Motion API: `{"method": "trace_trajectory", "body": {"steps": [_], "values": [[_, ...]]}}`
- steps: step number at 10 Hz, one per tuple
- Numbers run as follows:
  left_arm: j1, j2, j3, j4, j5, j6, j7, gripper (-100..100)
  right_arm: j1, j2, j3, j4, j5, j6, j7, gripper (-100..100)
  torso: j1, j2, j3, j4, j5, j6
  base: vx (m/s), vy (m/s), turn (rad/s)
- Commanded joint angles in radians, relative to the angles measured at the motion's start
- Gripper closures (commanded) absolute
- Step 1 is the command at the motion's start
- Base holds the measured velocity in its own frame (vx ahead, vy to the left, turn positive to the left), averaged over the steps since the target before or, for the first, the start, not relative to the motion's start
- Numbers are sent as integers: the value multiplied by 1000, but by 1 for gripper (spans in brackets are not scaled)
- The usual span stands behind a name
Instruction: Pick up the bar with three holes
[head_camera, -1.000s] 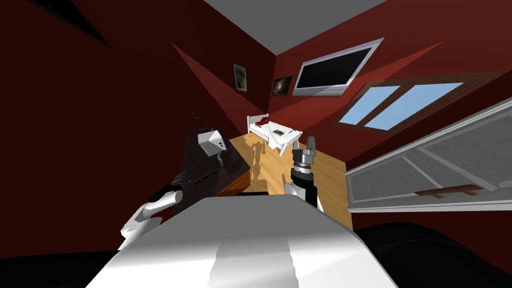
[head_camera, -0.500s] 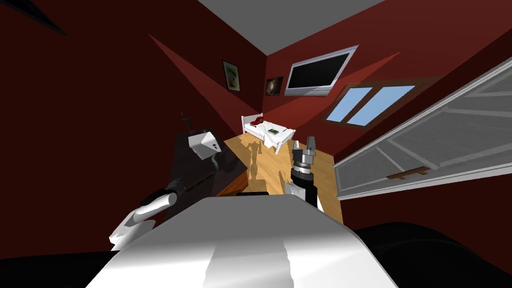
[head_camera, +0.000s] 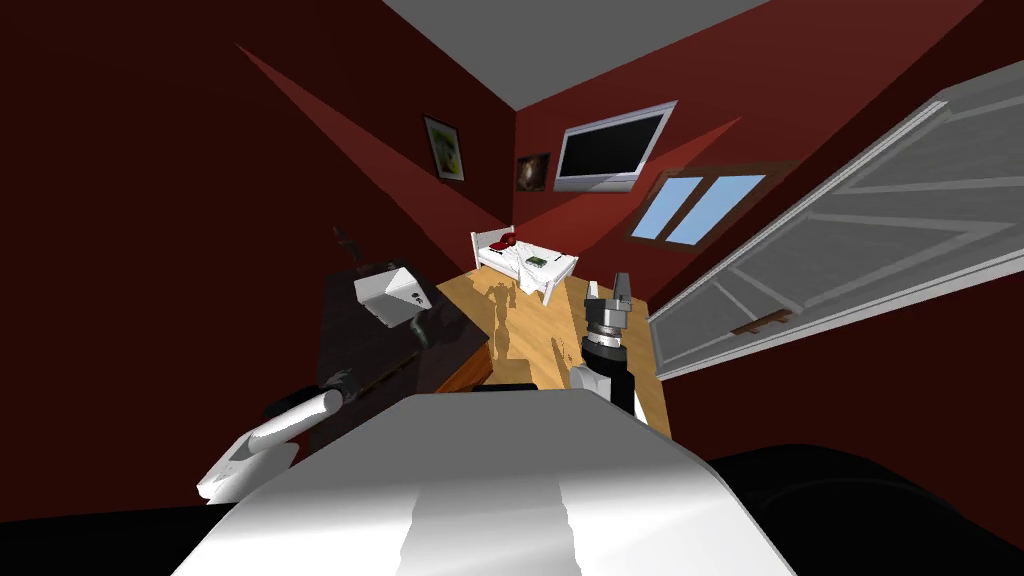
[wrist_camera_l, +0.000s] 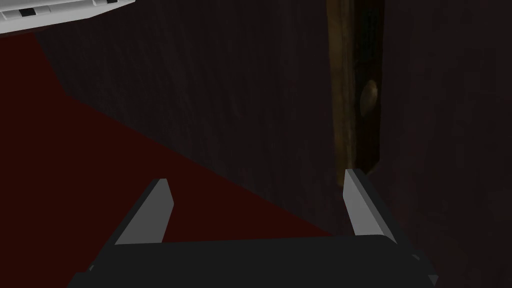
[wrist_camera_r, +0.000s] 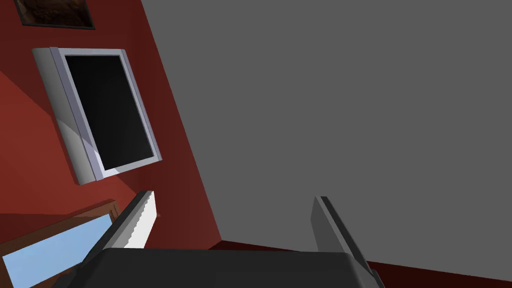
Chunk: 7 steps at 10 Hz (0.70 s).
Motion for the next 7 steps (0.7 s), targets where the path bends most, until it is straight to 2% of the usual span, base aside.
{"method": "trace_trajectory", "body": {"steps": [1, 2, 3, 4, 5, 6, 7], "values": [[2, 6, 11, 25, 13, 29, -1, -100, 0, 0, 0, 0, 0, 0, 0, 0, 0, 0, 0, 0, 0, 0, -1, 16, -189], [-6, 24, 29, 66, 45, 68, -6, -100, 0, 0, 0, 0, 0, 0, 0, 0, 0, 0, 0, 0, 0, -1, 1, 15, -321], [-6, 24, 29, 81, 45, 71, -6, -100, 0, 0, 0, 0, 0, 0, 0, 0, 1, 0, 0, 0, 0, 0, -3, 22, -150], [-15, 42, 46, 106, 76, 113, -11, -100, 0, 0, 0, 0, 0, 0, 0, 0, 1, 0, 0, 0, 0, -2, -7, 20, -286], [-15, 42, 46, 136, 76, 113, -11, -100, 0, 0, 0, 0, 0, 0, 0, 0, 1, 0, 0, 0, 0, 0, -8, 23, -147], [-15, 42, 46, 136, 76, 113, -11, -100, 0, 0, 0, 0, 0, 0, 0, 0, 1, 0, 0, 0, 0, -2, -4, 9, 41], [-23, 59, 62, 175, 107, 153, -16, -100, 0, 0, 0, 0, 0, 0, 0, 0, 0, 0, 0, 0, 0, -2, -6, 7, -244]]}}
